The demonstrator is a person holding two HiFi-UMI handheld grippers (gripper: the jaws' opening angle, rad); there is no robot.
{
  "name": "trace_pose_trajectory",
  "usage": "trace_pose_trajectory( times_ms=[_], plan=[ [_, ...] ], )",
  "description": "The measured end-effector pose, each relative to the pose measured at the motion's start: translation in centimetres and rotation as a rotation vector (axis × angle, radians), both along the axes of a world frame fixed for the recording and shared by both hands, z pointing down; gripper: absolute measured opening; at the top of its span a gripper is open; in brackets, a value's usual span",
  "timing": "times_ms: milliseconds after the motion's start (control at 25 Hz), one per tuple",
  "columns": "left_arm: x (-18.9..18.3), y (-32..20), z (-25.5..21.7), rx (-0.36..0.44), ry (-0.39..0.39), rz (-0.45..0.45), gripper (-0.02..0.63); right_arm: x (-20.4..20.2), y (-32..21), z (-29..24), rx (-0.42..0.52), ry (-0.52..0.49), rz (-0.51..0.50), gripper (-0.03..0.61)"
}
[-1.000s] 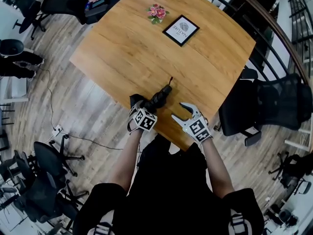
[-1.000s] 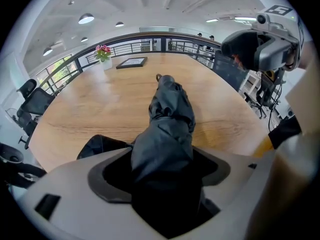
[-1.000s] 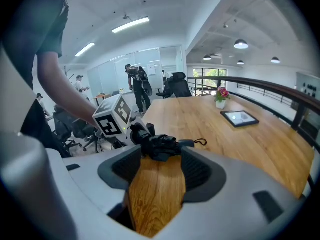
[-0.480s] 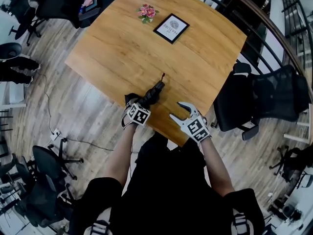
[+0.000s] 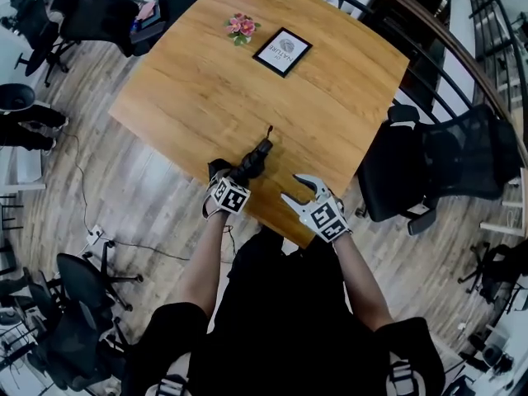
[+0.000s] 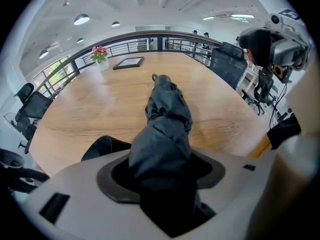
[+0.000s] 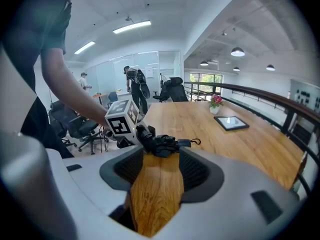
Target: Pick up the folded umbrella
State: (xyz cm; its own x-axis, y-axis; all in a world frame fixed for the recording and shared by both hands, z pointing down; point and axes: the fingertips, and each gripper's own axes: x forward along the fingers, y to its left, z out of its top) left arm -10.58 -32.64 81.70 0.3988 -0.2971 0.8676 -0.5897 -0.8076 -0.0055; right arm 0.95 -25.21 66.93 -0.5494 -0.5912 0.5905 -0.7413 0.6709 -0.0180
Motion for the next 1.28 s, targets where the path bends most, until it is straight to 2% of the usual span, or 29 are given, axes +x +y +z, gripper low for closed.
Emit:
trace_pose_trajectory(
  times_ms=[360, 680, 920, 1280],
  plan=[
    [-0.3, 1.3, -0.8, 0.014, 0.066, 0.033, 0.287, 0.2, 0.0, 0.4, -0.006, 0.008, 0.031, 0.238],
    [-1.0, 1.1, -2.1, 0.064, 0.106, -0.030, 0.282, 0.1, -0.2, 0.5, 0.005, 0.026, 0.017, 0.239],
    [-1.6, 0.4, -3.9, 0.121, 0.146, -0.116, 0.279, 0.4, -0.9, -0.3, 0.021, 0.024, 0.011, 0.239],
    [-1.3, 0.7, -6.9, 0.170, 0.192, -0.165, 0.279, 1.2, -0.7, -1.0, 0.030, 0.037, -0.037, 0.233]
  ],
)
